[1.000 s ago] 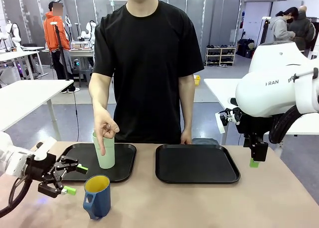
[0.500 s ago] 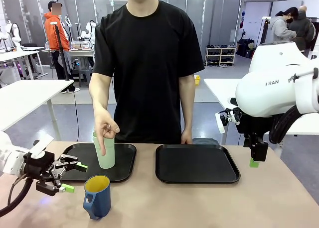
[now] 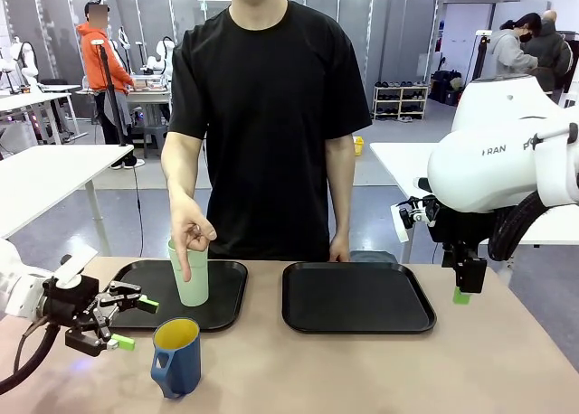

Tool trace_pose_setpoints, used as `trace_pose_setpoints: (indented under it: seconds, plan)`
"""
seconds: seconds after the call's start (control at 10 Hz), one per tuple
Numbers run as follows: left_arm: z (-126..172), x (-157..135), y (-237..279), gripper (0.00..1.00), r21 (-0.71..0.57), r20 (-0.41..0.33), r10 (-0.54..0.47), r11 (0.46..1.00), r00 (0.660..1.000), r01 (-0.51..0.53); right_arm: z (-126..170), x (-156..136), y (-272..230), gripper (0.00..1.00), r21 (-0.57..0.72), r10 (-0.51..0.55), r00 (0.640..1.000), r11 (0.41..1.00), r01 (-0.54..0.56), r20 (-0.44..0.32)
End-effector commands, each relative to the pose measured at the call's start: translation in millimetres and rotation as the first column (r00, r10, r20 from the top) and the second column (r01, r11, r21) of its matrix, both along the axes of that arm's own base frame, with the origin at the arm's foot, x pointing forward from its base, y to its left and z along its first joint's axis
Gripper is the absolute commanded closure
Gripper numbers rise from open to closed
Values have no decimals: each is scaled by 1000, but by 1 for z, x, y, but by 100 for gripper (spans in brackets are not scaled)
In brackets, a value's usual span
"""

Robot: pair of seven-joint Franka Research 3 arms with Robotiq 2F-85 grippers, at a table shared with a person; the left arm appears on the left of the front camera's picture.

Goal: Sort and store the cups by type.
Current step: Pick up the Handle plastic cup and place it into the empty Flat Tray.

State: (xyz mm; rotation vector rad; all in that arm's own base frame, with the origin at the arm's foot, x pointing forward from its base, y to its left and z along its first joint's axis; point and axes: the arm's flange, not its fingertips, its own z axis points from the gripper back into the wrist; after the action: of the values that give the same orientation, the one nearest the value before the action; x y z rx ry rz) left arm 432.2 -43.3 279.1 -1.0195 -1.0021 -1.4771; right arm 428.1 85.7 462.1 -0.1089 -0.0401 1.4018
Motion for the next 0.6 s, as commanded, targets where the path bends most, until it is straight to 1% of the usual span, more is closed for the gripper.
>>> trace_pose_setpoints:
  seconds: [0.0,0.1,0.3,0.5]
  plan:
    - [-9,10,0,0,37,2,19,999,1000,-19,2,0,-1,0,-10,-5,1000,1000,5,-3]
    - [-16,16,0,0,12,-9,-17,1000,1000,17,2,0,-1,0,-10,-5,1000,1000,5,-3]
    - [-25,25,-2,0,-6,-22,-38,999,999,38,2,0,-1,0,-10,-5,1000,1000,5,-3]
    - [-32,26,-6,0,-19,-44,-101,995,994,100,2,0,-1,0,-10,-5,1000,1000,5,-3]
